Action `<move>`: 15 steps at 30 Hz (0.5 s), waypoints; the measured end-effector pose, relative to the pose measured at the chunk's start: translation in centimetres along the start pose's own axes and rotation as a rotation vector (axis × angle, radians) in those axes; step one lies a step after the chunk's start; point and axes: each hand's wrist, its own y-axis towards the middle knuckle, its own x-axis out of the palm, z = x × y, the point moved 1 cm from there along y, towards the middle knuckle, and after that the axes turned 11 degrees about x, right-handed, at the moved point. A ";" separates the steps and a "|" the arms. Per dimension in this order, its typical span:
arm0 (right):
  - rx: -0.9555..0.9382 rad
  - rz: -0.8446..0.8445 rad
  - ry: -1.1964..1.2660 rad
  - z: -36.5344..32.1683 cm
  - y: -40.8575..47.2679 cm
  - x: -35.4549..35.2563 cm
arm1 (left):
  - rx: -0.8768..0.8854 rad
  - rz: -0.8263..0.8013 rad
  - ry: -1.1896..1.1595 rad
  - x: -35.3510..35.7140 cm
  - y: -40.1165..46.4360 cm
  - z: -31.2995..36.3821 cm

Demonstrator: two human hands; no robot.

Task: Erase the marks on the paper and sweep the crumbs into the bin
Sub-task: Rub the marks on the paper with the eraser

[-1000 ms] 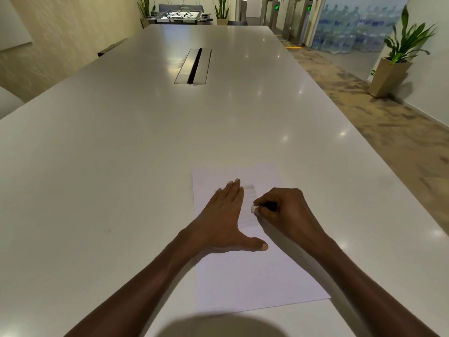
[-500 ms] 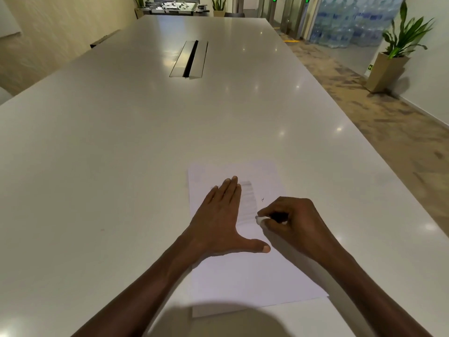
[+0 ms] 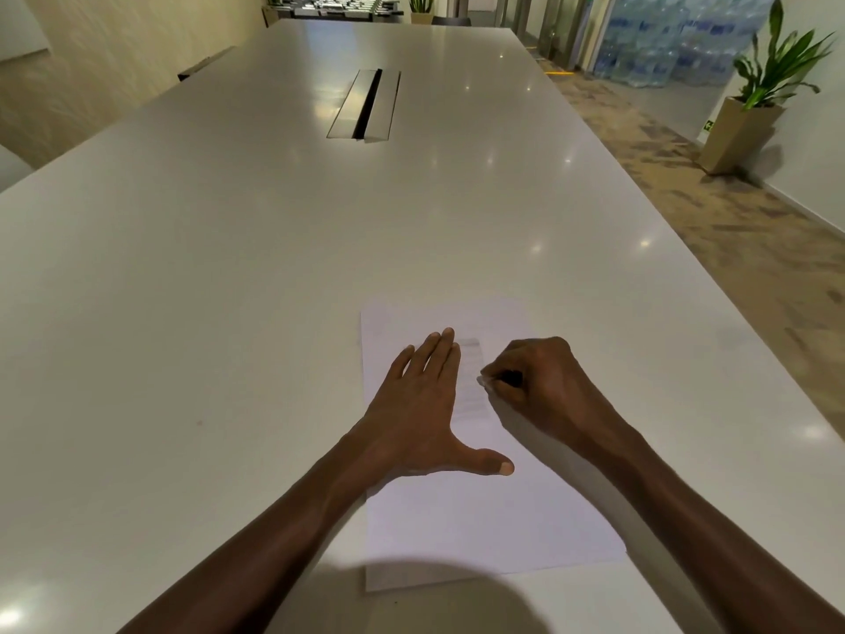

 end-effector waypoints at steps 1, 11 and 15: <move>0.003 -0.021 -0.007 0.0 -0.7 -0.1 | 0.000 -0.003 0.001 0.0 0.0 0.0; -0.048 0.012 -0.006 0.5 -0.4 0.6 | 0.009 -0.015 0.017 0.0 0.1 0.0; -0.051 0.075 -0.015 0.6 1.7 1.2 | 0.007 -0.015 0.013 -0.1 0.1 0.1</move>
